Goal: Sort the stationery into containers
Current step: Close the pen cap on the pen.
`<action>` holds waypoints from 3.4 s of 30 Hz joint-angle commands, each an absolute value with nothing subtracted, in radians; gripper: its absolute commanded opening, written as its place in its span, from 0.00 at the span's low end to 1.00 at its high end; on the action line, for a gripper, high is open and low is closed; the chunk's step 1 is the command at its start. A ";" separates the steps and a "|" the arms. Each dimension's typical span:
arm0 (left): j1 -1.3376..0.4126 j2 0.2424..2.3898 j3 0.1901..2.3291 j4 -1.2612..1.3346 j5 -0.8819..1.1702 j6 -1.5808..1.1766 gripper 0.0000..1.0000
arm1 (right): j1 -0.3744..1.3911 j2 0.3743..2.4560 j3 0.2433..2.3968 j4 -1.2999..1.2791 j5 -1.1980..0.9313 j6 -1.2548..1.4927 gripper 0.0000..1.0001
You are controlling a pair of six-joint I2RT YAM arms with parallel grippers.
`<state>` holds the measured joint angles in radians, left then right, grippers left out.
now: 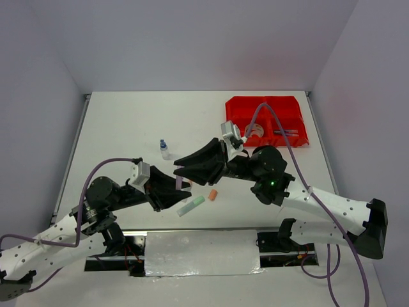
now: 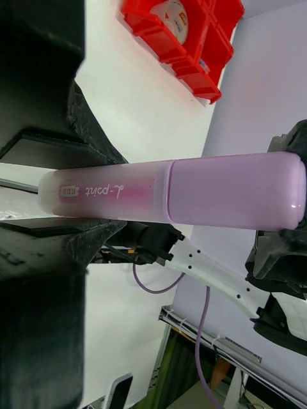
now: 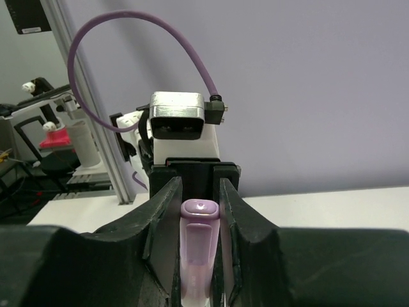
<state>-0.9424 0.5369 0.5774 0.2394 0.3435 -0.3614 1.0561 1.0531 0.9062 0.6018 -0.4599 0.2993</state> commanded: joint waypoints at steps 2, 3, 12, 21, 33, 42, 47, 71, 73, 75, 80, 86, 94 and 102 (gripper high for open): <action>-0.939 0.517 0.666 0.304 0.285 -0.316 0.00 | 1.065 1.063 0.858 0.532 -0.508 0.316 0.34; -0.939 0.523 0.664 0.310 0.287 -0.316 0.00 | 1.065 1.060 0.851 0.532 -0.503 0.318 0.34; -0.939 0.555 0.647 0.341 0.319 -0.331 0.00 | 1.066 1.035 0.838 0.557 -0.477 0.316 0.57; -0.939 0.540 0.626 0.348 0.327 -0.333 0.00 | 1.063 1.014 0.841 0.586 -0.472 0.319 0.65; -0.939 0.561 0.614 0.368 0.410 -0.336 0.00 | 1.054 1.017 0.928 0.581 -0.448 0.290 0.72; -0.939 0.566 0.604 0.365 0.403 -0.339 0.00 | 1.052 1.037 0.969 0.594 -0.462 0.296 0.74; -0.939 0.568 0.601 0.359 0.391 -0.339 0.00 | 1.052 1.040 0.977 0.603 -0.472 0.302 0.73; -0.939 0.537 0.684 0.356 0.356 -0.313 0.00 | 1.039 1.061 0.856 0.664 -0.537 0.313 0.00; -0.939 0.529 0.699 0.382 0.386 -0.302 0.00 | 1.023 1.081 0.815 0.714 -0.595 0.337 0.00; -0.939 0.532 0.721 0.394 0.423 -0.288 0.00 | 0.976 1.129 0.769 0.784 -0.743 0.420 0.00; -0.939 0.560 0.768 0.385 0.472 -0.247 0.00 | 0.900 1.219 0.687 1.066 -0.939 0.609 0.00; -0.937 0.618 0.848 0.379 0.502 -0.212 0.00 | 0.911 1.250 0.646 1.039 -0.976 0.598 0.00; -0.937 0.643 0.957 0.318 0.434 -0.140 0.00 | 0.911 1.302 0.588 0.907 -0.922 0.497 0.00; -0.937 0.647 1.040 0.288 0.387 -0.089 0.00 | 0.914 1.489 0.538 1.107 -0.943 0.635 0.00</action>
<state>-0.9318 0.6945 0.8299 -0.2340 0.3798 -0.1410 0.9009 1.3266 0.6540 1.3785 -0.7601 0.6144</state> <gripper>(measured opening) 0.401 0.362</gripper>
